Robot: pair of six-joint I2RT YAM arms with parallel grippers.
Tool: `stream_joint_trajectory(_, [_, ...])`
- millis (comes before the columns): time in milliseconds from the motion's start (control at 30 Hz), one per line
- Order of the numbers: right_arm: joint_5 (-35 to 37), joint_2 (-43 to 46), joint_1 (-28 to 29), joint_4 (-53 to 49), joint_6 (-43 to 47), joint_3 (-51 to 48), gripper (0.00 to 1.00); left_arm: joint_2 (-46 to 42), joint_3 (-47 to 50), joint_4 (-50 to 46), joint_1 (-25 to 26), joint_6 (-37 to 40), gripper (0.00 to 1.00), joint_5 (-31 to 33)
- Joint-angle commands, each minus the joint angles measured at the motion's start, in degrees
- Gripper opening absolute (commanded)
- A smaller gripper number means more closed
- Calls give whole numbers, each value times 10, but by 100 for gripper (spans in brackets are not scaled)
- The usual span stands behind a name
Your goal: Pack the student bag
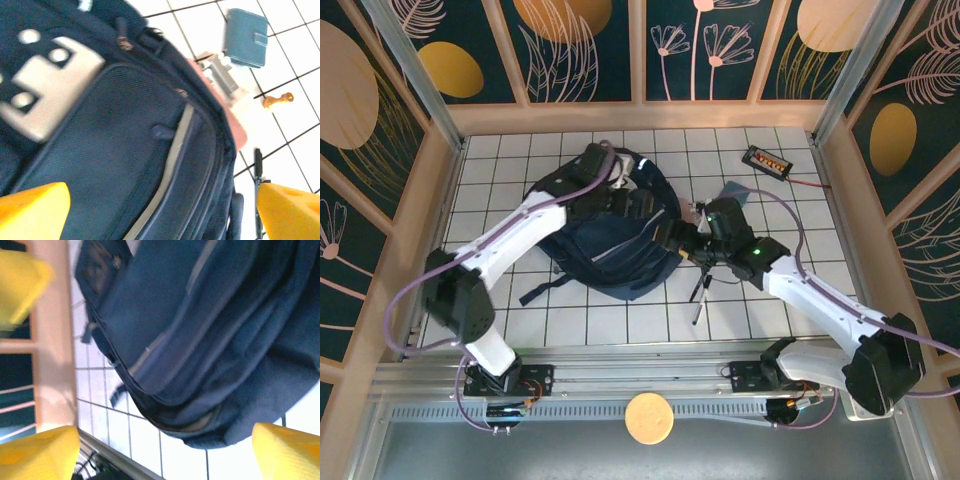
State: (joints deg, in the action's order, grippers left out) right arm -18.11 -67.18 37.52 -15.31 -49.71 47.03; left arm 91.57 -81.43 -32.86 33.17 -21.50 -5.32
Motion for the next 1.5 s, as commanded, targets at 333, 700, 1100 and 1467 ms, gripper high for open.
stream_joint_trajectory(333, [-29,-182,23,78,-26,-25,93,-74,284,123,-306,-60,99,-59])
stream_joint_trajectory(700, [7,-290,-38,118,26,41,58,122,260,236,-323,-82,46,-143])
stream_joint_trajectory(1100, [17,-472,-150,35,176,349,26,-131,469,350,-307,-293,0,-192])
stream_joint_trajectory(1467, [195,-174,24,-29,230,230,99,-286,521,422,-236,-538,0,-120])
